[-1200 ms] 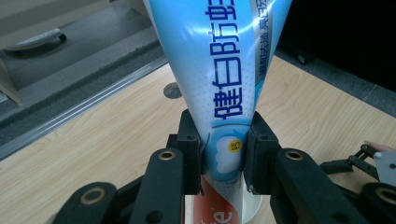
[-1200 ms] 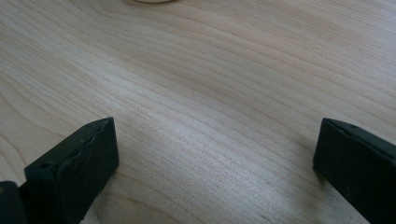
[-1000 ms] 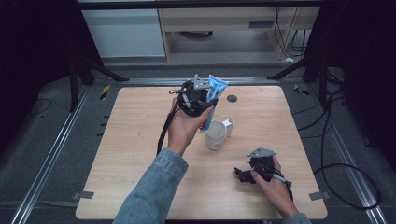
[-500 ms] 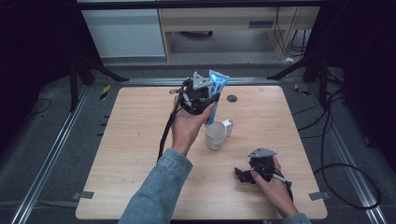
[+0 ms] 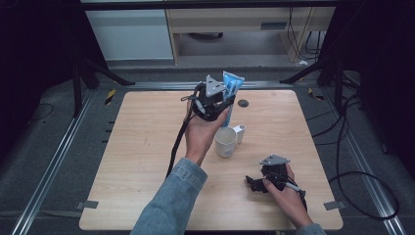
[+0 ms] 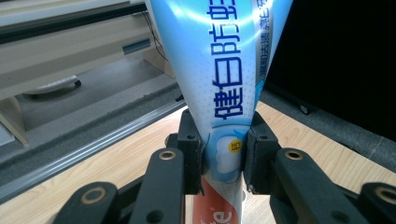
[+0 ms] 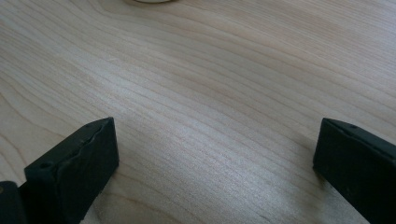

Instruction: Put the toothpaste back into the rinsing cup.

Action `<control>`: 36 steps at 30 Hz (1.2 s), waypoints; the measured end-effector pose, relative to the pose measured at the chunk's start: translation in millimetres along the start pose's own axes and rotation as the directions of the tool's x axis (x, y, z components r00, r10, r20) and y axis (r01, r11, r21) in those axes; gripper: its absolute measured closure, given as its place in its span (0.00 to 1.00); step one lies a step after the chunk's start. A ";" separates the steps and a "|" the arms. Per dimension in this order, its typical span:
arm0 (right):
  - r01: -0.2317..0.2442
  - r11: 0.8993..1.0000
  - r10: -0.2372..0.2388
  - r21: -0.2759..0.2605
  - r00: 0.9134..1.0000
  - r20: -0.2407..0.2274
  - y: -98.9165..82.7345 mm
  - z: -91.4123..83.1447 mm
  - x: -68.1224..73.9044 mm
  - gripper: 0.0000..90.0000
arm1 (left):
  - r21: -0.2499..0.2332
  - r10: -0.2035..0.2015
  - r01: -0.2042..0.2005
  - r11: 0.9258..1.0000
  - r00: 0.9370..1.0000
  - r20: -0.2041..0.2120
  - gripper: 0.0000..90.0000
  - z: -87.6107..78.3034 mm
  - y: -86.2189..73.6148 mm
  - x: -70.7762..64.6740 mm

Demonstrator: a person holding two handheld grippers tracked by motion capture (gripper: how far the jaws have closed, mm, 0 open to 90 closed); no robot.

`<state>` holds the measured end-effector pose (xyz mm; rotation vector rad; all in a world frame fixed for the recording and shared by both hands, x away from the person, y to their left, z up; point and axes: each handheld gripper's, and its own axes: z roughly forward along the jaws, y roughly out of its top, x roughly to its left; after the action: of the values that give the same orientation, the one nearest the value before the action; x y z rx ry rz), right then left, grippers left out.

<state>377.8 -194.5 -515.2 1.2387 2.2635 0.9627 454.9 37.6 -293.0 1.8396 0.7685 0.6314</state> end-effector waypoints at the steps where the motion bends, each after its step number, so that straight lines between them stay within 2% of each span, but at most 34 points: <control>1: 0.000 1.000 0.000 0.000 1.000 0.000 0.0 0.0 0.0 0.00 | -0.005 0.007 -0.007 1.000 1.000 -0.005 0.80 0.1 0.1 -0.6; 8: -0.001 1.000 0.001 0.000 1.000 0.000 0.0 0.0 0.0 0.00 | -0.017 0.009 -0.009 1.000 1.000 -0.010 0.80 1.8 -0.8 -3.2; 19: 0.000 1.000 0.000 -0.002 1.000 -0.002 0.0 0.3 0.0 0.00 | -0.070 0.020 -0.020 0.997 1.000 -0.010 0.80 3.7 -3.8 -11.3; 36: 0.000 1.000 0.000 0.000 1.000 -0.002 0.0 0.0 0.2 0.00 | -0.109 -0.024 0.022 0.994 1.000 -0.015 0.80 4.3 -28.0 -15.0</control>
<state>377.6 -194.3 -515.2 1.2382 2.2654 0.9646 441.8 32.2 -321.7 1.7255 0.7503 0.6610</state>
